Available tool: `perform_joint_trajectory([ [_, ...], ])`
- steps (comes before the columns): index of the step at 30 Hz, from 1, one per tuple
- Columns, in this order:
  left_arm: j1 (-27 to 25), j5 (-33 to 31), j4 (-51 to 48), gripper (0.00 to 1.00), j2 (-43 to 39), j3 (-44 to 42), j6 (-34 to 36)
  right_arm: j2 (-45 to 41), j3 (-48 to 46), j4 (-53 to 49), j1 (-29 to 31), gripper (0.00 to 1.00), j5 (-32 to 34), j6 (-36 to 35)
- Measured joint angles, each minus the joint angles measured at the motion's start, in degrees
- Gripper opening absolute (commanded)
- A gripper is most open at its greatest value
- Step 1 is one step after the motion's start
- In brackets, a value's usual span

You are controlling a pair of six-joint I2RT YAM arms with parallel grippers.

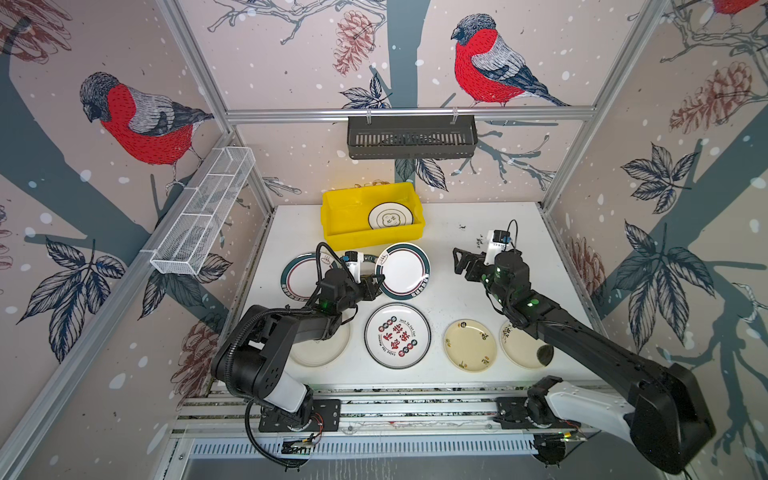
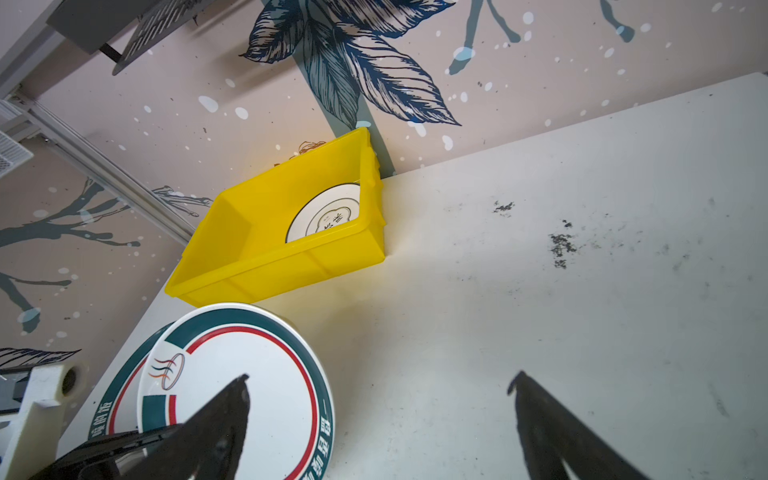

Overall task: Place the plates into the plastic bin on the countertop
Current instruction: 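Hold the plate upright with the left gripper while the right gripper withdraws, then carry the green-and-red-rimmed plate into the yellow bin with the left gripper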

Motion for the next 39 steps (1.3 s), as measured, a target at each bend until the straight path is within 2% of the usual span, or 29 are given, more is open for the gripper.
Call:
perform_joint_trajectory([
  [8,0.0,-3.08,-6.99,0.0,-1.9,6.75,2.32,-1.7,0.33,-2.86,0.07,1.0,2.21,-1.88],
  [17,0.0,-7.39,-10.23,0.0,-2.56,13.68,3.54,-2.34,0.66,-2.78,-0.2,1.0,-7.69,-5.9],
  [22,0.0,-9.03,-12.63,0.0,0.68,20.26,5.09,-4.48,-0.83,-2.4,-0.24,1.0,-11.91,-6.56],
  [32,0.37,-10.21,-13.9,0.0,8.22,28.68,5.38,-10.8,-4.13,-2.4,-1.03,1.0,-14.62,-8.04],
  [39,4.02,-10.58,-12.98,0.0,12.41,31.39,5.46,-14.95,-6.69,-2.38,-1.44,1.0,-14.97,-8.48],
])
